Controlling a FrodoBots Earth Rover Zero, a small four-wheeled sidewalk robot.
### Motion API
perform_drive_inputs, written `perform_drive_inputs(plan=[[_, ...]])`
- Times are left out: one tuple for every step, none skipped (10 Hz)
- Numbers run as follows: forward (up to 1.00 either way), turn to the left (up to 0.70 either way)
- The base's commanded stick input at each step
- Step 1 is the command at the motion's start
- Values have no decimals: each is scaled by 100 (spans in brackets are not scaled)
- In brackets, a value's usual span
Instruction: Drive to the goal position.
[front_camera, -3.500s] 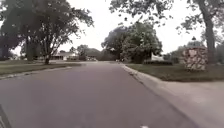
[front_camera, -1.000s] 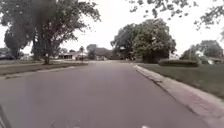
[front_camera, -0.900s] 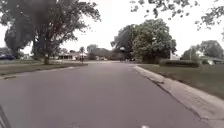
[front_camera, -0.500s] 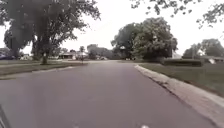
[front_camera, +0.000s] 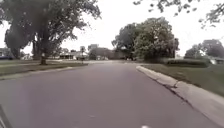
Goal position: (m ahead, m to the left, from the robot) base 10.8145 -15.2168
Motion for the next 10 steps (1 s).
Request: perform_drive_inputs(plan=[[70, 0], [70, 0], [70, 0], [70, 0], [70, 0], [70, 0], [70, 0], [70, 0], [70, 0], [70, 0]])
